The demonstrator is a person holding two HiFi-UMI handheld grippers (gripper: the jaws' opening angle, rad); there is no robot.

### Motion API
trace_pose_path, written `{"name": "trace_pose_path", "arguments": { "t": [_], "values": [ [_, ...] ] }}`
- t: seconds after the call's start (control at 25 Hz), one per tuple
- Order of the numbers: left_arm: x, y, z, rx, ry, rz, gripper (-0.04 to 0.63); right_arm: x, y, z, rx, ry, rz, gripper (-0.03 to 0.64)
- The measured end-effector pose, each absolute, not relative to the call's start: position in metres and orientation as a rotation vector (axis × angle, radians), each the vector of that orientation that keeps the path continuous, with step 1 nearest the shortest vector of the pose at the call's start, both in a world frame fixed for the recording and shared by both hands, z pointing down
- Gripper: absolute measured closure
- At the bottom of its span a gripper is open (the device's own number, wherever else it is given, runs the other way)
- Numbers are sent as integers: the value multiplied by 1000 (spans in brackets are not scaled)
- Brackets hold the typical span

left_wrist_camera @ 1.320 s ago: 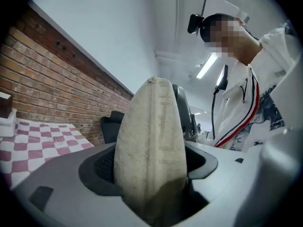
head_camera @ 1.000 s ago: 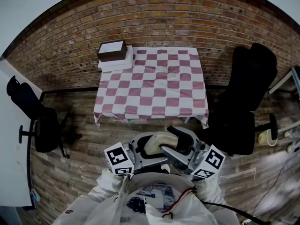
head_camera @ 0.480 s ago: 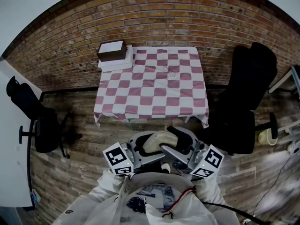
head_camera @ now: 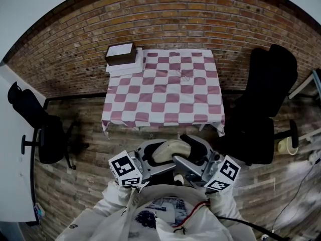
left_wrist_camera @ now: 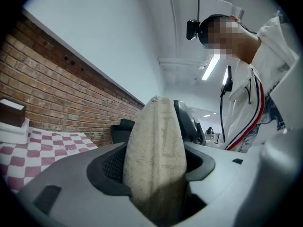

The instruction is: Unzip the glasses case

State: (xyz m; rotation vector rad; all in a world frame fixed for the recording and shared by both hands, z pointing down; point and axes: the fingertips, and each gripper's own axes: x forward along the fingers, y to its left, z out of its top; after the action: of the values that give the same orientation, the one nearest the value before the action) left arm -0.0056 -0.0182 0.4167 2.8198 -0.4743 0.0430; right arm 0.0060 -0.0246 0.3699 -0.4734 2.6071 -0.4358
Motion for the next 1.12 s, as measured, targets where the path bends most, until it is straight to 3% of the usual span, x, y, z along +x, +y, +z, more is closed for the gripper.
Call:
{"name": "trace_pose_path", "arguments": {
  "t": [1.12],
  "values": [
    [-28,-49,419,2855,-696,522,288,38,-37,399,-1017,2725,-164,359]
  ]
}}
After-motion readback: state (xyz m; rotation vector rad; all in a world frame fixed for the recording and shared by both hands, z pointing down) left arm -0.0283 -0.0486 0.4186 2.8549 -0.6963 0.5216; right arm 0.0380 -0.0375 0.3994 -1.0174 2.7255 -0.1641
